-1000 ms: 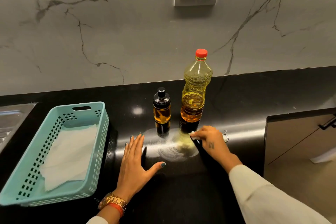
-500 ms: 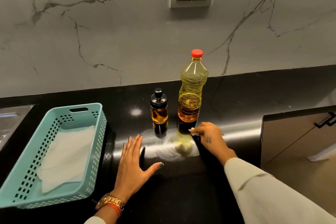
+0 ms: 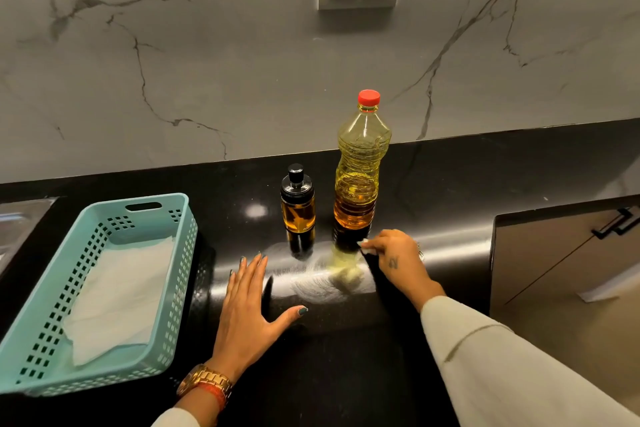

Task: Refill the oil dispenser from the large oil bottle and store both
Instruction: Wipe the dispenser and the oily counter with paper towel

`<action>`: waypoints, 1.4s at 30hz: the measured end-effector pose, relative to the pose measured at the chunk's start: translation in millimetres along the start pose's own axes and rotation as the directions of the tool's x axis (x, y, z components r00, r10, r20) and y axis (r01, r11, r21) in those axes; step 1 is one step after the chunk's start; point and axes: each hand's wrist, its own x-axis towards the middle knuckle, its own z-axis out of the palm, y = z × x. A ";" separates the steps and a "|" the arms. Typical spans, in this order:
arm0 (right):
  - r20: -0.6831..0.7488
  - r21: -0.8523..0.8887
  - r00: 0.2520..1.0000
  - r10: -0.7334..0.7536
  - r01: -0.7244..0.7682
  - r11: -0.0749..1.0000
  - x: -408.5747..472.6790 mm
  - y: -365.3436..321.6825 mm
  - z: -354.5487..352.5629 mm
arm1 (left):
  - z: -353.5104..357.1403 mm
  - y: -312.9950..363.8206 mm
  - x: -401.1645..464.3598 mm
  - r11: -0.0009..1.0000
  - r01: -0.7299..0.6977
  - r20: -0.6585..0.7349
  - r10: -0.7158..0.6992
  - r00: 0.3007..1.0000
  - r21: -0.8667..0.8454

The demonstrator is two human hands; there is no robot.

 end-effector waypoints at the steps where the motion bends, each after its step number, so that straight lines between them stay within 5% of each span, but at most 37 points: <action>1: 0.005 0.011 1.000 -0.024 0.024 1.000 0.6 -7.3 5.4 | 0.1 -0.3 -0.2 1.000 -0.001 0.003 0.001 1.000 0.003; 6: 0.060 0.091 0.987 -0.152 0.146 0.985 -47.3 -8.5 12.8 | 0.7 -1.2 0.1 1.000 0.003 0.007 -0.003 1.000 0.002; 13: -0.060 -0.012 0.998 0.013 -0.013 1.000 -19.1 21.3 -10.4 | 0.4 -2.5 2.0 1.000 -0.007 0.009 0.006 1.000 0.012; 21: 0.040 -0.001 0.987 -0.155 0.155 0.988 -60.2 -4.6 -0.9 | 0.1 -0.4 -0.1 1.000 -0.003 -0.006 0.003 1.000 0.006; 27: -0.049 -0.092 0.993 0.107 -0.112 0.990 -25.2 30.3 -23.8 | 1.0 -0.8 1.1 1.000 -0.019 -0.005 0.019 1.000 0.011; 33: 0.088 -0.066 0.996 -0.029 0.035 0.997 -16.7 -1.6 3.2 | 0.2 -1.2 0.9 1.000 -0.005 0.003 0.005 1.000 0.009; 36: 0.011 0.046 0.993 -0.114 0.113 0.993 -60.3 11.4 -6.2 | 1.5 -1.6 1.1 1.000 -0.001 -0.010 0.001 1.000 0.006; 42: -0.137 0.010 0.989 0.047 -0.046 0.999 -30.1 36.3 -20.4 | 0.8 0.9 1.6 1.000 -0.012 -0.008 0.012 1.000 0.025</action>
